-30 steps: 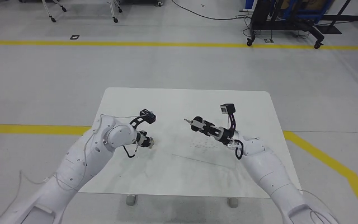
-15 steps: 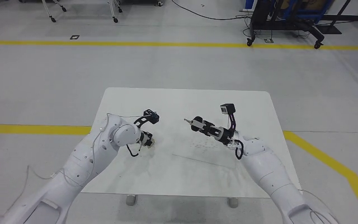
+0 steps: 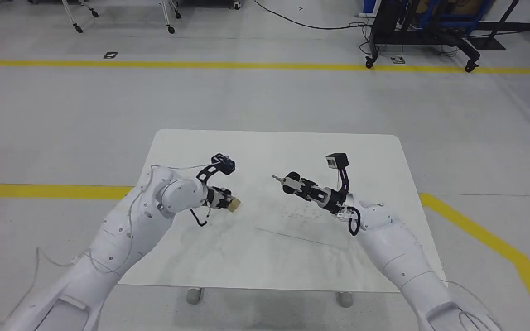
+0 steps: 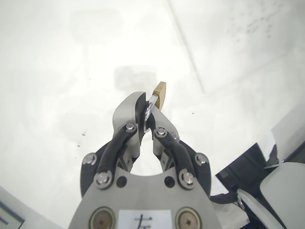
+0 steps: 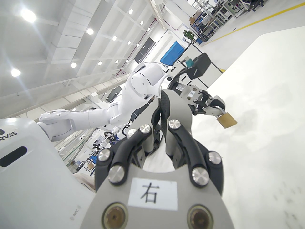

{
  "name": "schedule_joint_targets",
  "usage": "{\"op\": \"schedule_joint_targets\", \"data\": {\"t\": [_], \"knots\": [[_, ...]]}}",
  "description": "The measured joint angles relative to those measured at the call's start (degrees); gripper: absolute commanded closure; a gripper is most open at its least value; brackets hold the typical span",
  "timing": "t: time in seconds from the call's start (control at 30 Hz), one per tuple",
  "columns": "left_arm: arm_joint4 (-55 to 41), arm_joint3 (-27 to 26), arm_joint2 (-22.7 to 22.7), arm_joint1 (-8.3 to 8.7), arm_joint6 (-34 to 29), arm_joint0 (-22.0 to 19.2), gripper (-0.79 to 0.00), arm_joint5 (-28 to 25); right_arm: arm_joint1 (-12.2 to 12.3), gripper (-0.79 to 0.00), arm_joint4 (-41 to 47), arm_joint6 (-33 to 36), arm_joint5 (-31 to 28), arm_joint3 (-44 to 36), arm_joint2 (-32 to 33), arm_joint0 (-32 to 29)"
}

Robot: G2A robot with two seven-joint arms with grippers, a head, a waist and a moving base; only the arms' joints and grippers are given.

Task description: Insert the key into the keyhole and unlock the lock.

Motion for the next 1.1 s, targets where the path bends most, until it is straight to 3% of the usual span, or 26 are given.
{"op": "schedule_joint_targets", "data": {"t": [0.23,0.33,0.6,0.8,0.9,1.03,1.1], "knots": [[-20.85,1.29,-9.88,1.34,0.83,2.85,0.0,-4.2,0.0,0.0,0.0,0.0,0.0,0.0,0.0,0.0],[-26.11,1.5,-12.14,1.76,-0.54,3.68,0.0,-5.88,0.0,0.0,0.0,0.0,0.0,0.0,0.0,0.0],[-26.24,1.29,-12.84,1.96,-0.24,4.04,0.0,-6.29,-0.29,0.0,-0.36,-2.0,1.4,-1.65,-0.66,-0.38],[-31.63,0.3,-13.38,1.85,-0.21,5.65,0.0,-7.01,-2.25,0.0,3.17,-5.85,0.05,-0.33,-4.59,1.4],[-39.54,1.13,-13.3,1.76,-6.99,5.46,0.0,-8.42,-3.32,0.0,5.22,-6.7,-2.31,1.68,-6.47,2.64],[-53.94,6.15,-13.05,1.43,-21.82,2.67,0.0,-8.88,-4.57,0.0,8.4,-5.78,-3.26,2.34,-8.26,3.67],[-56.55,7.68,-12.49,1.26,-24.38,1.38,0.0,-8.48,-5.06,0.0,8.95,-5.3,-3.21,2.49,-8.6,3.83]]}}
